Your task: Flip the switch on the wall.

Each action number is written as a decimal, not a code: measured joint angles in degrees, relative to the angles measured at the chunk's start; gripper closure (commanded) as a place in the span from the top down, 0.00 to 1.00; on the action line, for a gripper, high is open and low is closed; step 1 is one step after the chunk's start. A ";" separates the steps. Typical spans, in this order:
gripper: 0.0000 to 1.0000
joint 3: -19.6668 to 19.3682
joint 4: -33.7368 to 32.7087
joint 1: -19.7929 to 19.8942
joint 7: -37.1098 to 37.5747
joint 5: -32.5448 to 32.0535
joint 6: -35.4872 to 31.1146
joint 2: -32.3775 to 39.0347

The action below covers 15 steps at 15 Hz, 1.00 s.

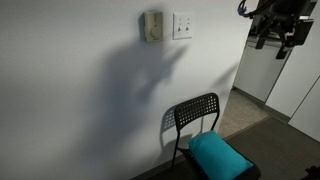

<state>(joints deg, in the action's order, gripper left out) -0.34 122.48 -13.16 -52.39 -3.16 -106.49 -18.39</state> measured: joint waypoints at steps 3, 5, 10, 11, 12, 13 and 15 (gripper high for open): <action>1.00 0.12 -3.17 -0.01 -3.30 0.12 0.68 4.72; 1.00 0.23 -5.96 0.03 -4.28 0.11 0.78 8.21; 1.00 1.62 -12.40 0.53 -5.32 -1.19 0.05 15.30; 1.00 2.00 -13.37 0.67 -5.21 -1.61 -0.67 16.29; 1.00 2.37 -14.19 0.88 -4.65 -2.22 -1.92 17.16; 1.00 2.67 -14.86 1.09 -4.17 -2.40 -3.32 17.98; 1.00 3.12 -16.16 1.56 -3.52 -2.39 -6.14 19.56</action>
<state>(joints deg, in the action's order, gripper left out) 2.78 106.32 -11.60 -55.91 -5.56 -112.63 1.16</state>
